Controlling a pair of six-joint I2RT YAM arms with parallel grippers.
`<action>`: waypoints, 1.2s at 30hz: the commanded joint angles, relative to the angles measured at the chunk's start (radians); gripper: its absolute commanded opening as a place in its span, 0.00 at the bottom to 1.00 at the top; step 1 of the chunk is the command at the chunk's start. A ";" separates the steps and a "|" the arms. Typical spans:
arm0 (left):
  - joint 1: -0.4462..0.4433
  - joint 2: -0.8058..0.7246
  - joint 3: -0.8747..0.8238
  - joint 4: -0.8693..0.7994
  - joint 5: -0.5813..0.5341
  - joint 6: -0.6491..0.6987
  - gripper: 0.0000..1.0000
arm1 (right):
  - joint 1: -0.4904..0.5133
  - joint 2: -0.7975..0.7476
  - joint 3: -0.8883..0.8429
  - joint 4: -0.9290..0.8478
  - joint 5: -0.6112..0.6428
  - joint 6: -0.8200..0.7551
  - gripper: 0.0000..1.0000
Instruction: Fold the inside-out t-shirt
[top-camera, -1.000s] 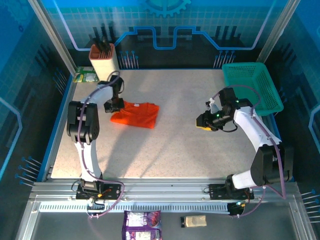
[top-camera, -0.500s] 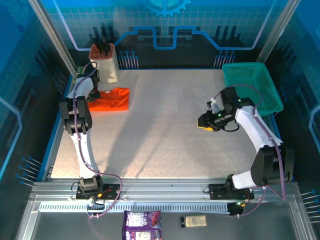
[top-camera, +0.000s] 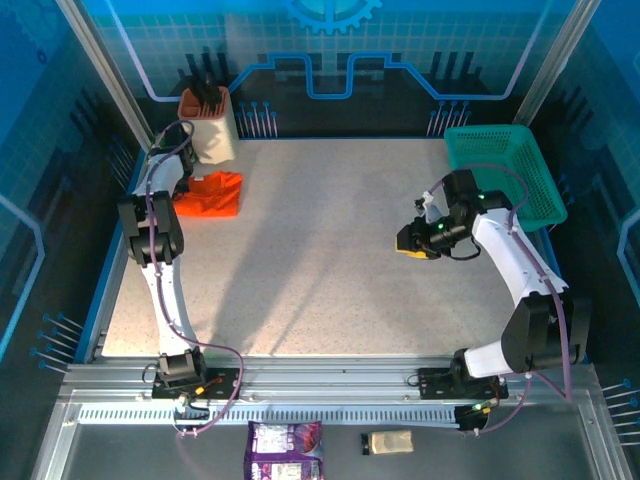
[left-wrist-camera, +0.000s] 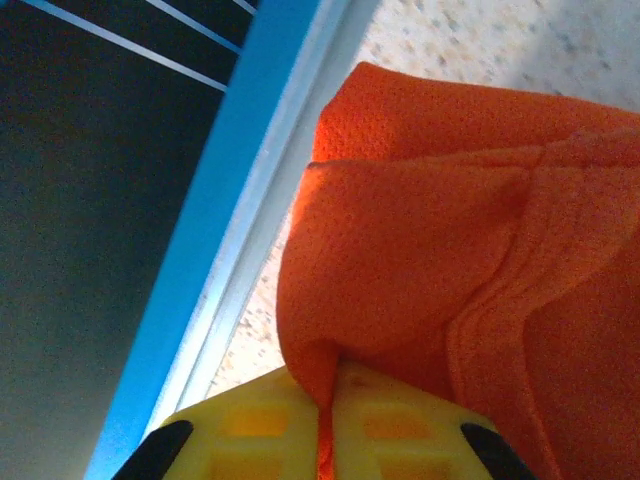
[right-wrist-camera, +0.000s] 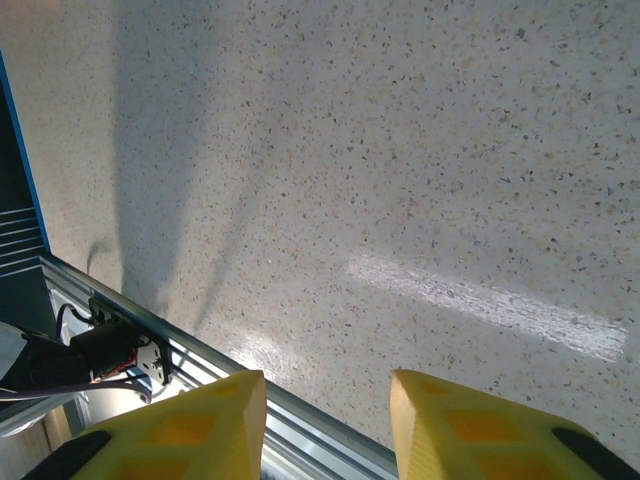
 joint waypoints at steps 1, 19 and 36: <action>0.019 0.014 0.024 0.067 -0.078 0.037 0.10 | -0.016 -0.005 0.029 -0.039 0.006 -0.012 0.39; -0.046 -0.219 -0.091 0.100 0.034 0.010 0.61 | -0.020 -0.056 -0.043 0.190 0.160 0.012 0.46; -0.157 -0.845 -0.900 0.416 0.356 -0.244 0.99 | -0.069 -0.005 -0.259 0.708 0.773 0.008 1.00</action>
